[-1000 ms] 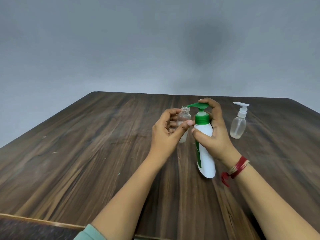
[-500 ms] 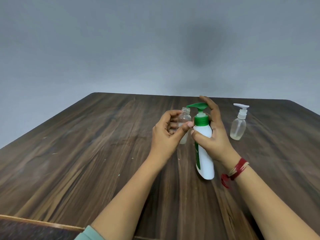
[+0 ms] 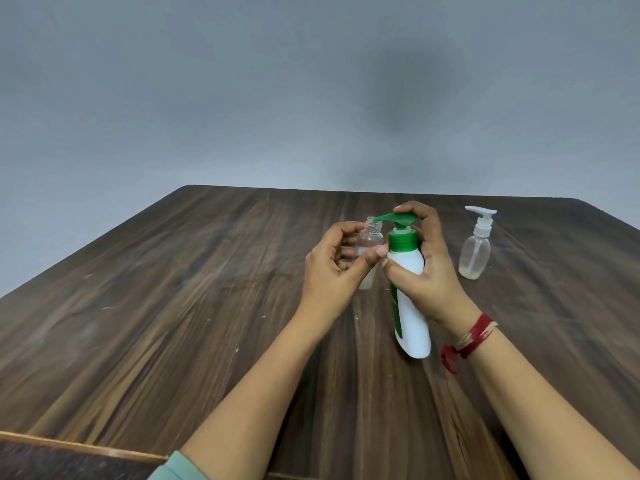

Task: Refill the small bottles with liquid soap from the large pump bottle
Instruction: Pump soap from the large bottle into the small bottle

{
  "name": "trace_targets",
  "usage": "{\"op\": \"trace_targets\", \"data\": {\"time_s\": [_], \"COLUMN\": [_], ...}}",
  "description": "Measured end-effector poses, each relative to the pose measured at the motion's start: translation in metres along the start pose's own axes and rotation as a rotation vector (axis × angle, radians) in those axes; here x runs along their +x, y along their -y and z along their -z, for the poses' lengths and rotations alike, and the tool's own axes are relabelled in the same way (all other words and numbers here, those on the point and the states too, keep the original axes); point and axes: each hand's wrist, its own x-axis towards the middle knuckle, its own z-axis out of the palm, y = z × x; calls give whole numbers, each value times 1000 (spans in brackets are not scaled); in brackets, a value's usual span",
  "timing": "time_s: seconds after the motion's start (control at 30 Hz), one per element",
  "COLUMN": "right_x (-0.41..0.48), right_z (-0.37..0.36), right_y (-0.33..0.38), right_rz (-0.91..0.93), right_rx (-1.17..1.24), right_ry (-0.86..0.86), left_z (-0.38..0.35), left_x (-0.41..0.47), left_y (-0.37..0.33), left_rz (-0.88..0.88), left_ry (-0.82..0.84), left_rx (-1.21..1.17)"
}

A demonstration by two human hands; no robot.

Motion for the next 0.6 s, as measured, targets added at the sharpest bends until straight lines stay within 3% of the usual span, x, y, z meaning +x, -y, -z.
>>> {"op": "trace_targets", "data": {"time_s": [0.6], "right_x": [0], "right_z": [0], "right_y": [1], "right_rz": [1], "right_rx": [59], "right_ry": [14], "left_z": [0], "left_x": [0], "left_y": [3], "left_rz": [7], "left_ry": [5], "left_rx": [-14]}}
